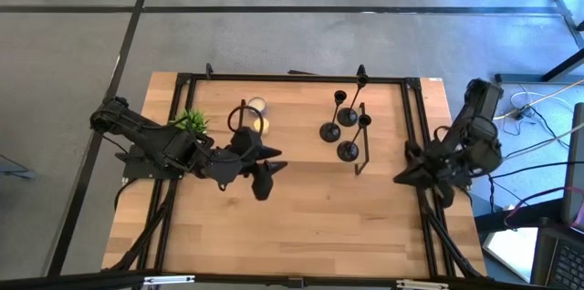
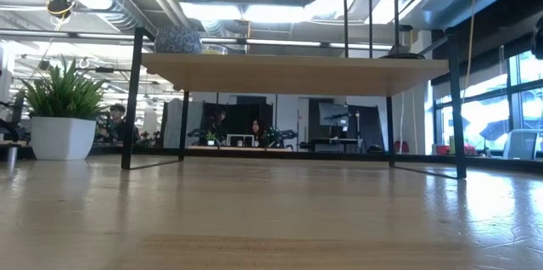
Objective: Pick & Place candle stick holders
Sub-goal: Return to Home Position
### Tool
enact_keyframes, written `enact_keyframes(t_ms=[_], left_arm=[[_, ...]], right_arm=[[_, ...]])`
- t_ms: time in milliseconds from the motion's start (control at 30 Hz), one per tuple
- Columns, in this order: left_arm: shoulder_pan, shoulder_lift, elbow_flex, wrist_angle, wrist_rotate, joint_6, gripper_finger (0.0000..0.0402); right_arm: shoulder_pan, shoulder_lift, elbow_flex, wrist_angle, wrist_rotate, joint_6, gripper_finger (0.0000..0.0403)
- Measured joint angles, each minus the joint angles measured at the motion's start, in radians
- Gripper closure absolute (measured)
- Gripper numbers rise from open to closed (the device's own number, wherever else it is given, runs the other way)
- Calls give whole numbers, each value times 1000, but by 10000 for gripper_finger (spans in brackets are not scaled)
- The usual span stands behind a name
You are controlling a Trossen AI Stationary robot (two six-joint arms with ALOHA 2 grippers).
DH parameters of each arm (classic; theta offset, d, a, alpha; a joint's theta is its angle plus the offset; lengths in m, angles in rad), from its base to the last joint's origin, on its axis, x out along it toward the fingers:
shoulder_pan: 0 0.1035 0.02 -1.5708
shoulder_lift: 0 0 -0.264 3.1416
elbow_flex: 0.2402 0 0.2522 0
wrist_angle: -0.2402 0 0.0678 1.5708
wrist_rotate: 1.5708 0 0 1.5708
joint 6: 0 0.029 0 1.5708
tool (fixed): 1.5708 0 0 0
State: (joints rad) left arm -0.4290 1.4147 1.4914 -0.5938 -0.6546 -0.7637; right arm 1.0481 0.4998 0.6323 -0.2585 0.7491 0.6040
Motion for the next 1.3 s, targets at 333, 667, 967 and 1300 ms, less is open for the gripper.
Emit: enact_keyframes(t_ms=[333,667,967,1300], left_arm=[[0,0,0,28,-79,-36,231],[0,14,2,58,-128,-64,231],[6,60,2,60,-98,-122,231],[6,73,2,78,-181,-118,231]], right_arm=[[0,-109,-2,-112,-142,-52,403],[-1,-246,-159,36,-214,-159,403],[-2,-451,-285,19,-175,-201,403],[-43,-498,-311,-47,-106,-230,403]])
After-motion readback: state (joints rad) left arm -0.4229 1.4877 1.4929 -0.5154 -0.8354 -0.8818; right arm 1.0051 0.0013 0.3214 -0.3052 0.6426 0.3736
